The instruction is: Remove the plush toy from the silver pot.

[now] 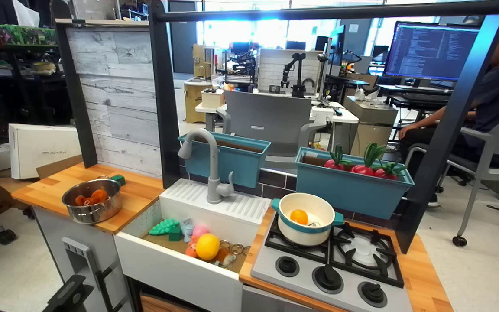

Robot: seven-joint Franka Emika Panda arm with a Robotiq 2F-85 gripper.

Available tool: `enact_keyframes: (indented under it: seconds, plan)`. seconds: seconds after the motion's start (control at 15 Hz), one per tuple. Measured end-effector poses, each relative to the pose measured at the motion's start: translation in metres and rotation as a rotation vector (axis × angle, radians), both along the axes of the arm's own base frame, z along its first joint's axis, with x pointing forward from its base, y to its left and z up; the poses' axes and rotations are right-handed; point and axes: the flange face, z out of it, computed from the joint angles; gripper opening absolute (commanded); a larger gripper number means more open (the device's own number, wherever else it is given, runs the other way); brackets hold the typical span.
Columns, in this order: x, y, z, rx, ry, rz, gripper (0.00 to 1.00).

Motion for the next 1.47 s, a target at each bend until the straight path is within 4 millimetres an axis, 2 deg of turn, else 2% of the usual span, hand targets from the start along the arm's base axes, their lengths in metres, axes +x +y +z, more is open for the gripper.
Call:
enact_keyframes:
  seconds: [0.93, 1.13, 1.47]
  plan:
    - [0.003, -0.002, -0.003, 0.01, -0.018, -0.001, 1.0]
    - [0.024, -0.002, -0.018, 0.048, -0.092, 0.005, 1.0]
    - [0.089, 0.0, -0.071, 0.109, -0.131, -0.007, 1.0]
